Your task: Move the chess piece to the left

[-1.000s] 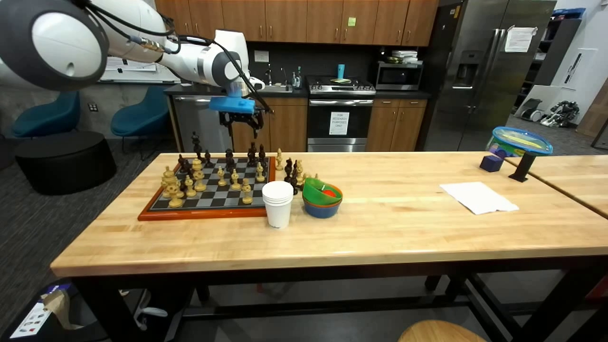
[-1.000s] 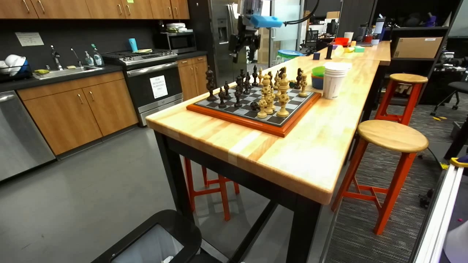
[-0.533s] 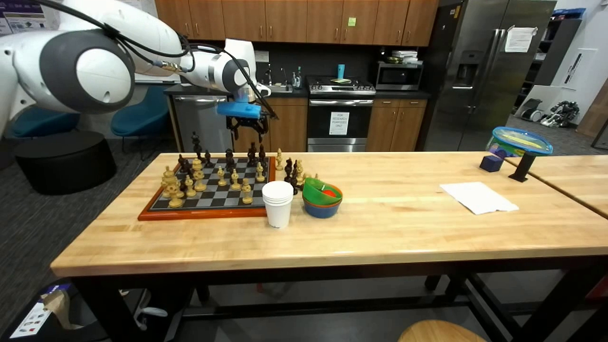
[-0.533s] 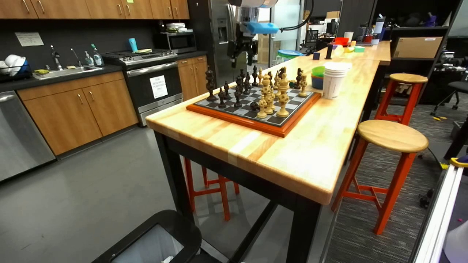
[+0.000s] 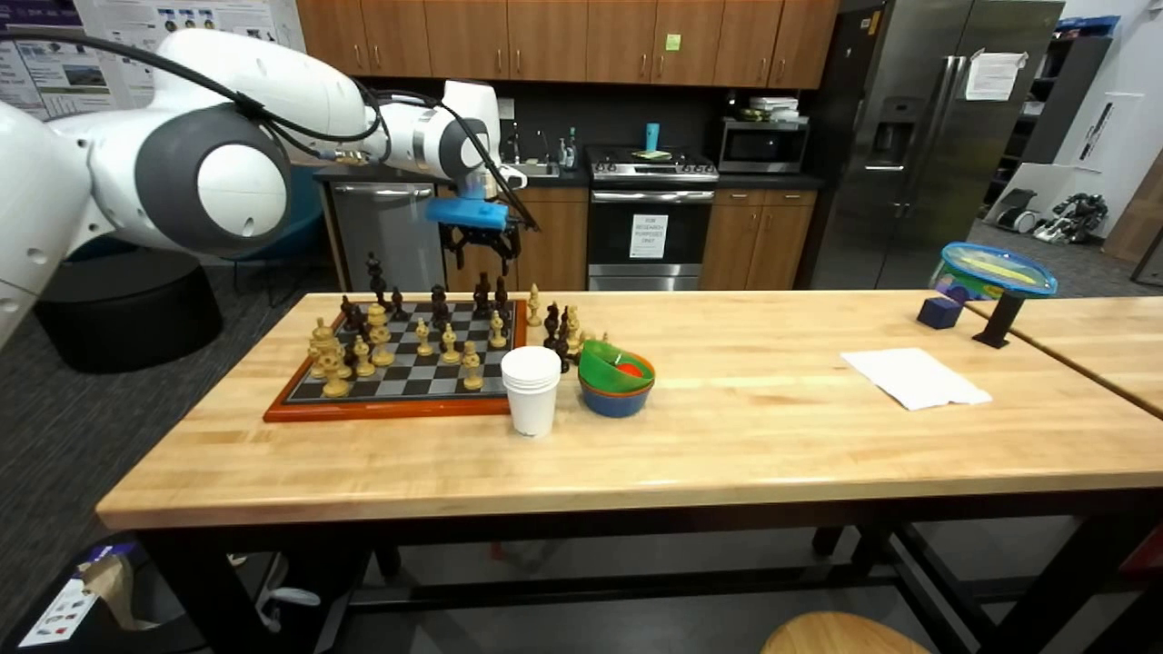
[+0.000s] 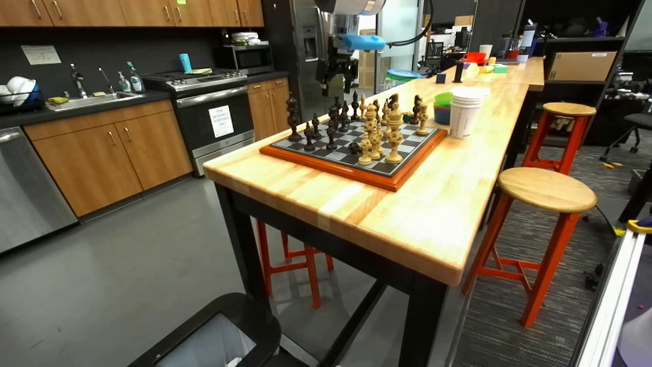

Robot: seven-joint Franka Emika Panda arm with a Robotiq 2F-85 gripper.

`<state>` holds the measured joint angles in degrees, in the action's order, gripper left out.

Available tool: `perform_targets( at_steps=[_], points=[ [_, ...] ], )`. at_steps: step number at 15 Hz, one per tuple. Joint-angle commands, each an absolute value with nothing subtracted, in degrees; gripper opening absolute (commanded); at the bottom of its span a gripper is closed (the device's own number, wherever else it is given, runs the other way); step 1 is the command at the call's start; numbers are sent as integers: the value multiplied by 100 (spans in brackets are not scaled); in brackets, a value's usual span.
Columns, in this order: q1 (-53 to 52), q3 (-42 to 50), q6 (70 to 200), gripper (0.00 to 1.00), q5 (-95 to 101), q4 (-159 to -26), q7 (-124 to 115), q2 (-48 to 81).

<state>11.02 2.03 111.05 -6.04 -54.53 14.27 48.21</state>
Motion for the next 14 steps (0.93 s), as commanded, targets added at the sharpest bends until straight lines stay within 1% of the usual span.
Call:
perform_targets(
  at_steps=[1,4,5,9,10,11,13,14],
  points=[
    [1205,70,10772,74,-620,-4803,1362,5186],
    [1172,124,10744,54,-684,-4644,1391,5313],
    [1177,127,10731,45,-687,-4584,1379,5357],
    [1193,134,10697,15,-687,-4463,1361,5477],
    [1196,139,10701,6,-682,-4449,1355,5492],
    [1195,144,10714,1,-673,-4430,1355,5505],
    [1200,147,10719,4,-667,-4376,1347,5517],
    [1200,149,10716,4,-663,-4368,1342,5519]
  ],
)
